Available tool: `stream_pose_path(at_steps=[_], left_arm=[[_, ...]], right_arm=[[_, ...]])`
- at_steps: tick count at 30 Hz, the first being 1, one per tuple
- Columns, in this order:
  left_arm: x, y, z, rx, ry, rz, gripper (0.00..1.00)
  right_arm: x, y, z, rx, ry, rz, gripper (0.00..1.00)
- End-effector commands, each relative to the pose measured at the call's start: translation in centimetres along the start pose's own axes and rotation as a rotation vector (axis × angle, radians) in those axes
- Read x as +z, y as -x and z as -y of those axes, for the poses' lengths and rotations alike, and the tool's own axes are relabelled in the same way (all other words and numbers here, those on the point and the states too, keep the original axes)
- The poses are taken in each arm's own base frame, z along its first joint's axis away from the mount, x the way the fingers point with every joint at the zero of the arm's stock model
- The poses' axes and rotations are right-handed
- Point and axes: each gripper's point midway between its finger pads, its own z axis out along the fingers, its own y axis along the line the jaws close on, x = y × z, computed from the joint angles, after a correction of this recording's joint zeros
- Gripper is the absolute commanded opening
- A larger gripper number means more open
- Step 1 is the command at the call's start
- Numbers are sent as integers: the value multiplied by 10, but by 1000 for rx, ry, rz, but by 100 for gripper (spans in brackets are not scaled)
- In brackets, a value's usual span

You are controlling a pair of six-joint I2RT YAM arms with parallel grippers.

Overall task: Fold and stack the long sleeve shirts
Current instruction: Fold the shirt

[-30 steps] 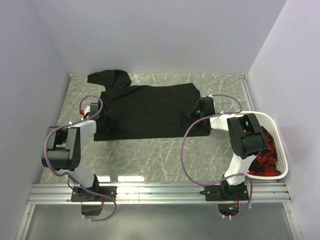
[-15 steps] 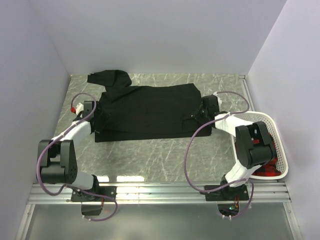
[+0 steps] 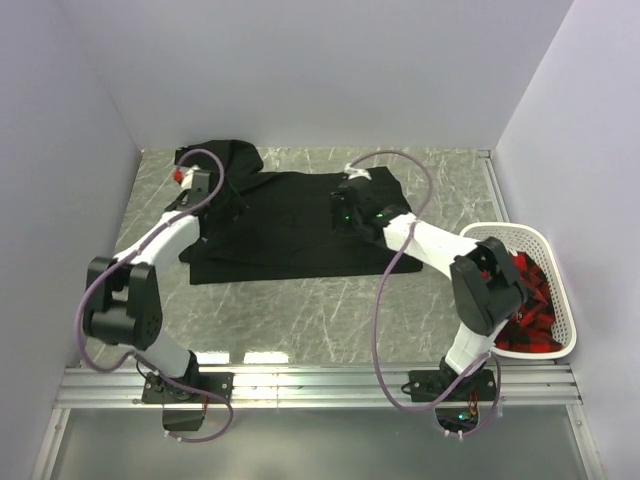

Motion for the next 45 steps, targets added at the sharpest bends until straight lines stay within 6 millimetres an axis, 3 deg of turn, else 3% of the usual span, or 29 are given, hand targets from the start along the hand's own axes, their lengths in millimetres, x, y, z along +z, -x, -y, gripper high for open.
stream_pose_path(at_steps=[1, 7, 13, 19, 25, 29, 32, 38, 40, 41, 42, 45], left_arm=[[12, -24, -12, 103, 68, -73, 97], [31, -57, -35, 77, 128, -148, 94], [32, -82, -59, 79, 183, -210, 94], [21, -106, -86, 86, 237, -270, 94], [-2, -131, -102, 60, 233, -347, 93], [-27, -151, -116, 19, 221, -392, 93], [-44, -162, -127, -11, 214, -406, 93], [-74, -172, -128, -92, 151, -417, 93], [-82, -160, -120, -86, 121, -382, 94], [-84, -152, -116, -80, 108, -361, 95], [-89, -136, -100, -73, 57, -322, 95], [-90, -90, -89, 22, 56, -176, 97]], right_arm=[[14, -8, -10, -99, -13, -42, 56], [32, -42, -24, -192, -9, -147, 59], [44, -80, -8, -244, -48, -264, 58], [35, -118, 3, -281, -53, -395, 56], [-8, -161, 13, -342, -43, -580, 55], [-52, -210, 25, -335, 1, -740, 53], [-75, -232, 20, -347, 37, -793, 53], [-100, -221, 7, -400, 72, -763, 54], [-100, -209, 6, -423, 71, -723, 54], [-96, -192, 9, -437, 38, -651, 54], [-93, -181, 11, -452, 22, -609, 54], [-85, -136, 19, -442, -31, -457, 54]])
